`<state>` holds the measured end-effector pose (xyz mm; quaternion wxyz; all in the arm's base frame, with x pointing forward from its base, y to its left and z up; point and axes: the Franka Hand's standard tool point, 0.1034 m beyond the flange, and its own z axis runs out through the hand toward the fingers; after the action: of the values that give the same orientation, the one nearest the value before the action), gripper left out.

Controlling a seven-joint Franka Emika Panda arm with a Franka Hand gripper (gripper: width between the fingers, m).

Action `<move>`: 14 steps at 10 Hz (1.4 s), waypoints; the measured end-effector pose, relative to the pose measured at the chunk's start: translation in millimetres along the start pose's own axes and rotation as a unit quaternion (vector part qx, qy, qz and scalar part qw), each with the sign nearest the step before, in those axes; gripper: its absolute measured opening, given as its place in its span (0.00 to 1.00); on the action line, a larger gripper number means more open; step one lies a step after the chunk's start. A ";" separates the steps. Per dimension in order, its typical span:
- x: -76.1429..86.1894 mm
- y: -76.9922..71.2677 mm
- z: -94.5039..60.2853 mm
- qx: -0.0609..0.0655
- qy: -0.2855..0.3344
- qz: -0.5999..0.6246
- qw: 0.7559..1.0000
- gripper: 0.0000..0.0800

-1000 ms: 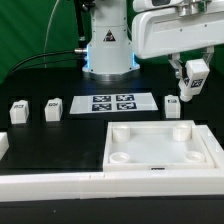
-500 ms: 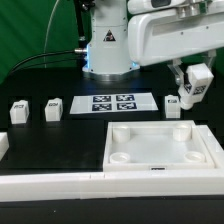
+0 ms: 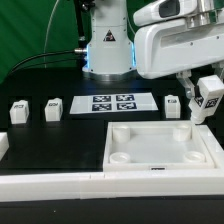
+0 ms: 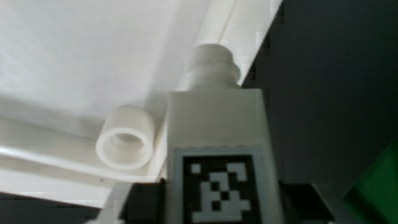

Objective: Assemble one leg

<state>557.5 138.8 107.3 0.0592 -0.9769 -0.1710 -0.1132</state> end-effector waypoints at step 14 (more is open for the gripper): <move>27.1 49.9 8.7 -0.015 0.074 0.049 0.996 0.36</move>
Offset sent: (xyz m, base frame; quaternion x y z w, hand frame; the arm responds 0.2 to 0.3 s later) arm 0.0000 0.0000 0.0000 0.0000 0.2667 0.0000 0.9638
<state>601.4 102.2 101.6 0.0631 -0.9738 -0.1160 -0.1849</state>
